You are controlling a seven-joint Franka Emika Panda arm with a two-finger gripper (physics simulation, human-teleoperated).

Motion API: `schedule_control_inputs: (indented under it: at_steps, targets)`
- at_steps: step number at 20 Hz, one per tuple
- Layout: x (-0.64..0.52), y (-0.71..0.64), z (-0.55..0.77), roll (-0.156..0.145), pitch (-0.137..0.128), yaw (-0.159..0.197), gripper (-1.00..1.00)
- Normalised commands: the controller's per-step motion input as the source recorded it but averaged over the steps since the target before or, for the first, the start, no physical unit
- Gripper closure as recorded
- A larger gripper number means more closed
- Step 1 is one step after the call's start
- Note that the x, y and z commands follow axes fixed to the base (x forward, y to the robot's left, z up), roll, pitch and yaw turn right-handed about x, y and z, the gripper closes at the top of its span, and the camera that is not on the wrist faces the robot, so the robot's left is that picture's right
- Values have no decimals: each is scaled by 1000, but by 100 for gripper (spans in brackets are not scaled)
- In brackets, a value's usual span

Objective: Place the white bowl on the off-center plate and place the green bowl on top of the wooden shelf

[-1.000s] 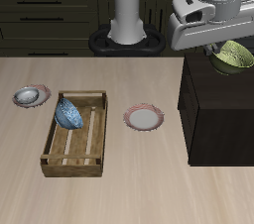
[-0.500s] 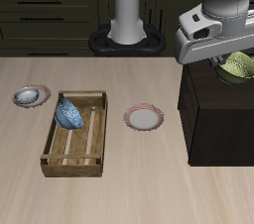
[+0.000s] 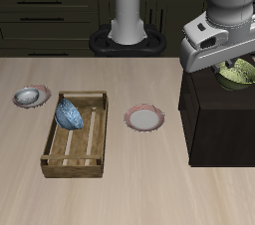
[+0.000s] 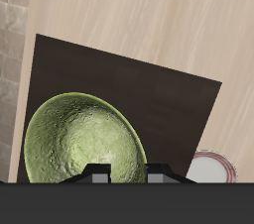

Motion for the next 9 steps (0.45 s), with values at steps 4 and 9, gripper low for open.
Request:
schedule_control_inputs:
  at_steps: [4,9]
  targets:
    - [10,-49,72,8,-7,7,-100]
    - [47,-73,81,-9,-9,-7,-100]
